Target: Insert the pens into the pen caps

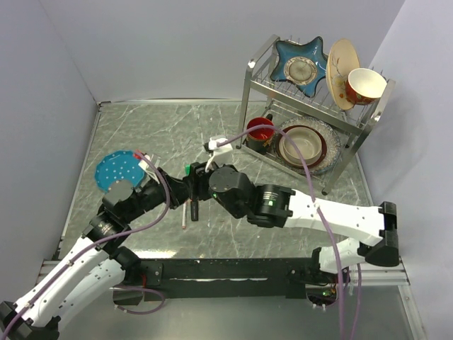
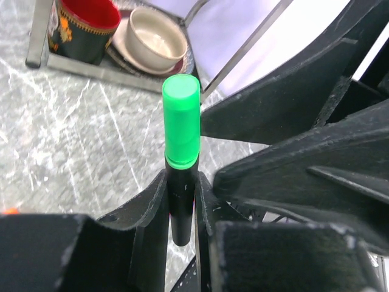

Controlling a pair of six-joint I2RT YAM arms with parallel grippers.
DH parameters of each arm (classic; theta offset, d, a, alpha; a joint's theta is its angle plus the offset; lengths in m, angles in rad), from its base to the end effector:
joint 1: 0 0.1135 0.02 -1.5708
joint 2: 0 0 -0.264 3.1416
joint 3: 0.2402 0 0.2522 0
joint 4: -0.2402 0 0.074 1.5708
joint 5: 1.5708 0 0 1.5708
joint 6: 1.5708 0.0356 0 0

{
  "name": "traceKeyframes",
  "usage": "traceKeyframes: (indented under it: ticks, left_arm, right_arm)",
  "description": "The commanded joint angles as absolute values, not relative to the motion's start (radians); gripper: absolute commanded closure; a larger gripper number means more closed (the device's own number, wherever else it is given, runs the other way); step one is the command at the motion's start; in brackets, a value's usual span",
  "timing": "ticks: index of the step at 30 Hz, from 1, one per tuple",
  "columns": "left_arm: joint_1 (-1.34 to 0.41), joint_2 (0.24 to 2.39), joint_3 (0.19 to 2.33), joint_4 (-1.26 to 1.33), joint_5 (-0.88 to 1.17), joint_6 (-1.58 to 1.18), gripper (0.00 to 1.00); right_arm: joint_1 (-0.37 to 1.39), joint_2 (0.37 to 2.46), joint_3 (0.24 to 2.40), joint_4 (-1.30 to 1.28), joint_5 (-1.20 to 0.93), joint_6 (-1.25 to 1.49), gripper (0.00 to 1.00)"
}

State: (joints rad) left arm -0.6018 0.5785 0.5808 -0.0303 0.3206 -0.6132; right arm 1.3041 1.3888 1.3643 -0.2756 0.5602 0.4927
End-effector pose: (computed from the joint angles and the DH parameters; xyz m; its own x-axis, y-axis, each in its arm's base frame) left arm 0.1186 -0.0950 0.3154 -0.4775 -0.3346 -0.8124 0.6385 0.5031 -0.5825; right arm 0.1021 0.3018 0.3963 -0.3919 0.0860 -0.9160 -0.5653 0.7630 0.3135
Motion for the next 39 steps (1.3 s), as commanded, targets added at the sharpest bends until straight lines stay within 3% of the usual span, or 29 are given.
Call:
traceKeyframes:
  ticks: [1, 8, 15, 27, 36, 39]
  left_arm:
    - [-0.597, 0.558, 0.638, 0.054, 0.35, -0.586, 0.99]
    - [-0.597, 0.546, 0.66, 0.048, 0.413, -0.572, 0.99]
    - [-0.597, 0.518, 0.676, 0.097, 0.52, -0.595, 0.99]
    - [-0.597, 0.515, 0.641, 0.327, 0.658, -0.775, 0.99]
    - [-0.598, 0.514, 0.62, 0.388, 0.676, -0.825, 0.99]
    - [-0.598, 0.518, 0.606, 0.408, 0.678, -0.836, 0.99]
  right_arm:
    - [1.318, 1.293, 1.321, -0.215, 0.551, 0.457, 0.41]
    - [1.315, 1.085, 1.125, -0.045, 0.381, 0.382, 0.33]
    - [1.25, 0.971, 0.993, 0.058, 0.048, 0.342, 0.34]
    - [1.246, 1.014, 0.996, 0.087, -0.026, 0.362, 0.36]
    - [1.243, 1.052, 1.012, 0.169, -0.058, 0.405, 0.47]
    - [1.241, 1.077, 1.026, 0.173, -0.063, 0.413, 0.56]
